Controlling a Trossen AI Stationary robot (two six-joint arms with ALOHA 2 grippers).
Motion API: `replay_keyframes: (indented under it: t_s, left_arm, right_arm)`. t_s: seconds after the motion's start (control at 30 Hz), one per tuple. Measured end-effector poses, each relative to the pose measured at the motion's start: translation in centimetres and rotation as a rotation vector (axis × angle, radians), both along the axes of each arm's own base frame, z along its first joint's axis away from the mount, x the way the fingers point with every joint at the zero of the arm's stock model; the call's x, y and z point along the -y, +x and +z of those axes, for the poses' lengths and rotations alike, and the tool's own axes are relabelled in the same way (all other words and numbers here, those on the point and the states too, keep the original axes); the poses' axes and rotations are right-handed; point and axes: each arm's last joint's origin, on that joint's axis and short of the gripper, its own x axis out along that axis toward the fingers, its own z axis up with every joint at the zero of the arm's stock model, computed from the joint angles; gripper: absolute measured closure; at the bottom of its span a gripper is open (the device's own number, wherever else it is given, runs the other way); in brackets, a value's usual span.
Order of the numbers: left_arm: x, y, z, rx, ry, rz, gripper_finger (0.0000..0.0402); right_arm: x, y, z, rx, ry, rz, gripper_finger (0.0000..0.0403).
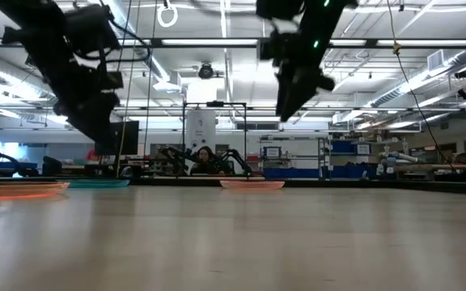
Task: Stack plastic plates
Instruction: Stack the blue transparent plate on top of the pink transparent plate
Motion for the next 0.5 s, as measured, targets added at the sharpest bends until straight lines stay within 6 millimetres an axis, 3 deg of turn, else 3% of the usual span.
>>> replay_keyframes:
  t_s: [0.23,0.5]
  left_arm:
    - [-1.9,-0.2,-1.9,-0.104,0.042,0.14,0.021]
    - [-3.2,1.5,-3.8,-0.14,0.063,0.141,0.021]
  right_arm:
    - [-4.7,-2.0,3.7,0.147,-0.043,0.08,0.0239]
    - [-7.8,-3.2,5.4,0.249,0.001,0.134,0.0239]
